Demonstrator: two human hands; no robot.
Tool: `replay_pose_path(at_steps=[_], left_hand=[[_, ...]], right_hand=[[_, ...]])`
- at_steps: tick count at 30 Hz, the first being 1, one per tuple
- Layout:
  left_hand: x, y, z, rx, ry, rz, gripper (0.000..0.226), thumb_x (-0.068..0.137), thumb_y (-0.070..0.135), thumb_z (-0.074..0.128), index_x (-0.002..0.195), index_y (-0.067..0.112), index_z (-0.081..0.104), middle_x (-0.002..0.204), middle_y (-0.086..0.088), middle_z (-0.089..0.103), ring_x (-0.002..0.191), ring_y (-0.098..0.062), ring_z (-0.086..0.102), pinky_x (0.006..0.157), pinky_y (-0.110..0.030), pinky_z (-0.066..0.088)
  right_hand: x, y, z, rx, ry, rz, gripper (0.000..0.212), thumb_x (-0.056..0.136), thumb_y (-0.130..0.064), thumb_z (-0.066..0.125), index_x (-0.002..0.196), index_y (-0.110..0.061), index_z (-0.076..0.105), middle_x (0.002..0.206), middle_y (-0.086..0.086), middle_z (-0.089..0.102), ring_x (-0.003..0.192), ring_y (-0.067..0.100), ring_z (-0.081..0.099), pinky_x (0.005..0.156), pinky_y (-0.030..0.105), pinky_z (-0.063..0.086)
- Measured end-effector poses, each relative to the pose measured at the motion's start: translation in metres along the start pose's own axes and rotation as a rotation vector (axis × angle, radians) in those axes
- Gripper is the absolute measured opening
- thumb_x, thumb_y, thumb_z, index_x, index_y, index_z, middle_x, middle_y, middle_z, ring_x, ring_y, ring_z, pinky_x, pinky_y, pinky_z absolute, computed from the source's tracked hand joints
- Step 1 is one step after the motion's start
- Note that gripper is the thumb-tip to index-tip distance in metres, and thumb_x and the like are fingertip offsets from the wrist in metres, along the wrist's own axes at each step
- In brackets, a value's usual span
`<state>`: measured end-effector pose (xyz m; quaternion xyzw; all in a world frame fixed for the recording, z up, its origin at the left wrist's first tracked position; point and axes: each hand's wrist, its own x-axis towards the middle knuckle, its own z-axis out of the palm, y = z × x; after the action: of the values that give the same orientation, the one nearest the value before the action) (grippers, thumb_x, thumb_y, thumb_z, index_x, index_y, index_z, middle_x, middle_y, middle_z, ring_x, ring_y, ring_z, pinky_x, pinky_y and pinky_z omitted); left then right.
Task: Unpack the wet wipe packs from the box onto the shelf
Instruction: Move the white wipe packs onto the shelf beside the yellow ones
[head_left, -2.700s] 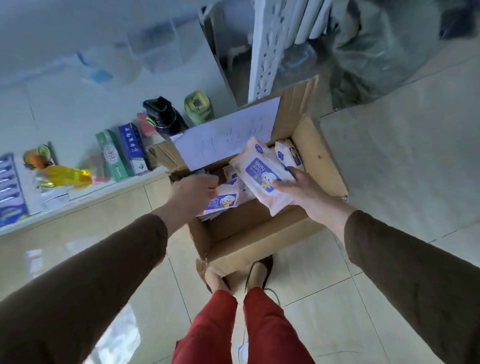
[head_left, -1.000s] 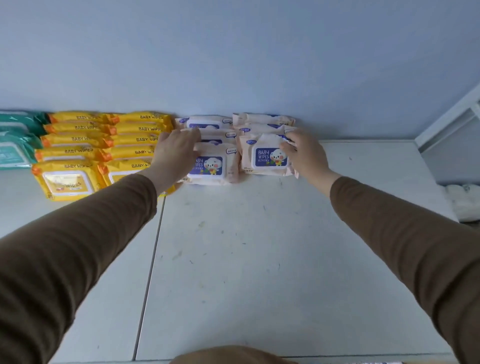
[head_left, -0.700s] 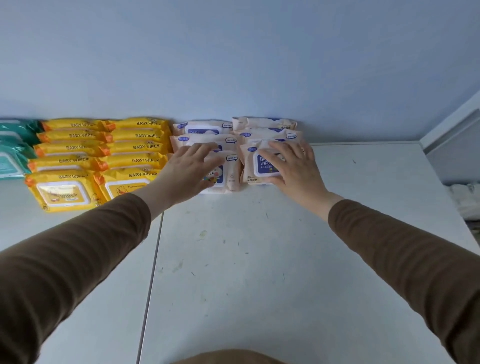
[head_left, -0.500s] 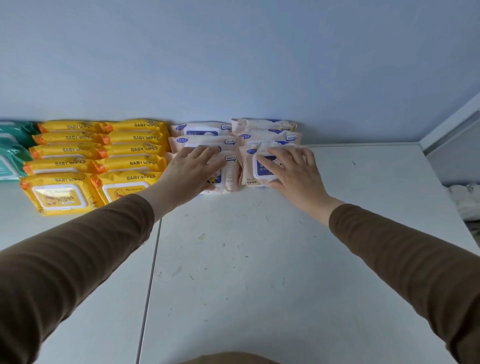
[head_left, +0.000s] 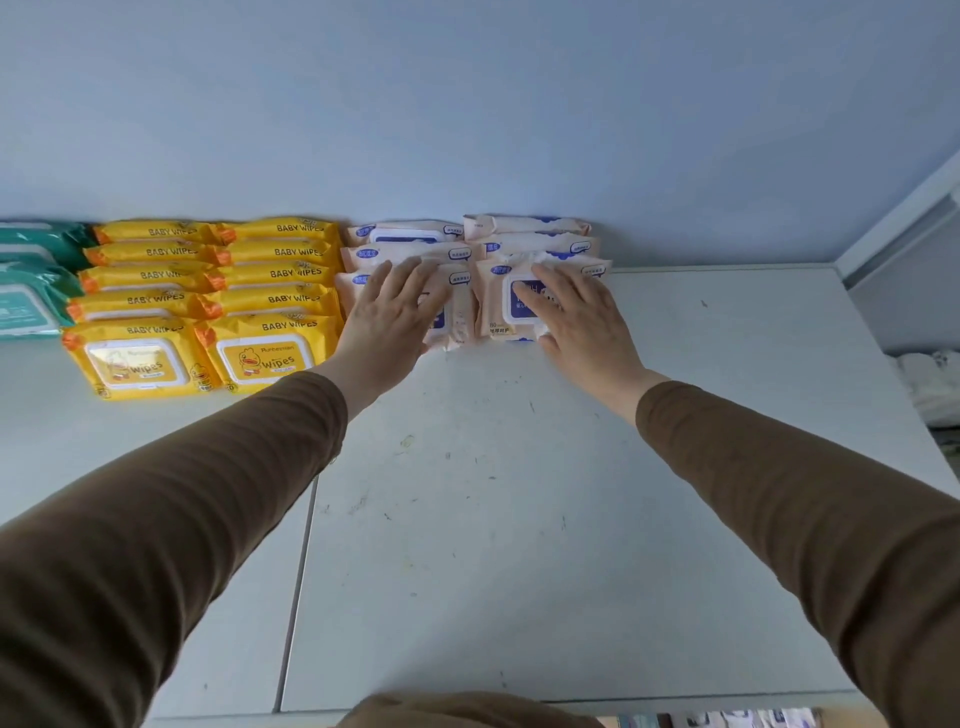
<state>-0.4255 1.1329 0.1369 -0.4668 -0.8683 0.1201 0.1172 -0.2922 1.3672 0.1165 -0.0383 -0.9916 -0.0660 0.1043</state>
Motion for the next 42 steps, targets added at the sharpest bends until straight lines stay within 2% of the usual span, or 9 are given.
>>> replay_pose_path(at_steps=[3, 8, 15, 23, 30, 33, 37, 39, 42], left_hand=[[-0.015, 0.01, -0.007, -0.027, -0.004, -0.008, 0.072, 0.082, 0.036, 0.075, 0.141, 0.023, 0.037, 0.157, -0.011, 0.028, 0.145, -0.034, 0.024, 0.119, -0.05, 0.024], [-0.044, 0.035, -0.025, -0.176, -0.005, -0.036, 0.068, 0.087, 0.038, 0.07, 0.144, 0.023, 0.036, 0.155, -0.007, 0.033, 0.143, -0.03, 0.028, 0.116, -0.046, 0.028], [-0.105, 0.088, -0.063, -0.395, 0.029, 0.002, 0.065, 0.088, 0.034, 0.068, 0.145, 0.02, 0.039, 0.146, -0.003, 0.045, 0.134, -0.026, 0.041, 0.109, -0.042, 0.037], [-0.215, 0.202, -0.096, -0.586, 0.109, 0.124, 0.054, 0.086, 0.028, 0.068, 0.136, 0.018, 0.049, 0.137, -0.001, 0.051, 0.126, -0.026, 0.046, 0.102, -0.041, 0.043], [-0.267, 0.33, -0.104, -0.685, 0.176, 0.286, 0.049, 0.085, 0.021, 0.067, 0.132, 0.016, 0.054, 0.139, -0.003, 0.05, 0.129, -0.026, 0.041, 0.101, -0.039, 0.042], [-0.284, 0.394, -0.088, -0.719, 0.084, 0.347, 0.049, 0.085, 0.022, 0.067, 0.132, 0.016, 0.053, 0.138, -0.003, 0.051, 0.129, -0.026, 0.042, 0.102, -0.04, 0.042], [-0.297, 0.494, -0.05, -0.771, -0.109, 0.312, 0.051, 0.084, 0.023, 0.07, 0.132, 0.016, 0.053, 0.136, -0.005, 0.051, 0.127, -0.029, 0.043, 0.102, -0.046, 0.044], [-0.296, 0.547, -0.026, -0.806, -0.216, 0.265, 0.053, 0.082, 0.023, 0.072, 0.132, 0.015, 0.053, 0.134, -0.006, 0.051, 0.125, -0.031, 0.043, 0.104, -0.048, 0.042], [-0.293, 0.617, 0.014, -0.88, -0.405, 0.095, 0.056, 0.087, 0.026, 0.069, 0.138, 0.02, 0.048, 0.137, -0.003, 0.047, 0.13, -0.025, 0.038, 0.112, -0.04, 0.035]], right_hand=[[-0.023, -0.002, -0.004, 0.02, -0.016, 0.002, 0.055, 0.088, -0.019, 0.061, 0.141, -0.021, 0.048, 0.154, 0.006, 0.037, 0.141, 0.032, 0.034, 0.112, 0.051, 0.032], [-0.068, -0.019, -0.024, 0.099, 0.029, 0.047, 0.045, 0.084, -0.019, 0.063, 0.128, -0.021, 0.059, 0.148, 0.002, 0.045, 0.134, 0.028, 0.04, 0.105, 0.045, 0.036], [-0.165, -0.052, -0.07, 0.233, 0.08, 0.208, 0.041, 0.085, -0.019, 0.063, 0.126, -0.021, 0.061, 0.142, 0.002, 0.051, 0.127, 0.029, 0.046, 0.099, 0.044, 0.039], [-0.341, -0.088, -0.107, 0.292, 0.122, 0.311, 0.035, 0.089, -0.017, 0.06, 0.123, -0.021, 0.062, 0.137, -0.001, 0.054, 0.125, 0.025, 0.046, 0.096, 0.04, 0.038], [-0.475, -0.058, -0.097, 0.311, 0.204, 0.413, 0.018, 0.091, -0.011, 0.059, 0.107, -0.015, 0.067, 0.114, 0.001, 0.06, 0.106, 0.025, 0.051, 0.089, 0.036, 0.042], [-0.534, -0.032, -0.073, 0.365, 0.118, 0.5, 0.02, 0.092, -0.013, 0.056, 0.109, -0.017, 0.066, 0.113, 0.0, 0.058, 0.106, 0.023, 0.052, 0.091, 0.036, 0.043], [-0.623, 0.004, -0.02, 0.553, 0.007, 0.775, 0.02, 0.093, -0.011, 0.056, 0.11, -0.019, 0.064, 0.111, -0.001, 0.061, 0.106, 0.02, 0.053, 0.09, 0.037, 0.048], [-0.66, 0.025, 0.011, 0.62, -0.076, 0.912, 0.018, 0.094, -0.013, 0.058, 0.111, -0.017, 0.063, 0.112, 0.0, 0.062, 0.105, 0.02, 0.054, 0.089, 0.036, 0.048], [-0.703, 0.055, 0.065, 0.658, -0.233, 0.994, 0.025, 0.092, -0.015, 0.059, 0.117, -0.015, 0.062, 0.119, 0.003, 0.061, 0.108, 0.021, 0.055, 0.085, 0.027, 0.042]])
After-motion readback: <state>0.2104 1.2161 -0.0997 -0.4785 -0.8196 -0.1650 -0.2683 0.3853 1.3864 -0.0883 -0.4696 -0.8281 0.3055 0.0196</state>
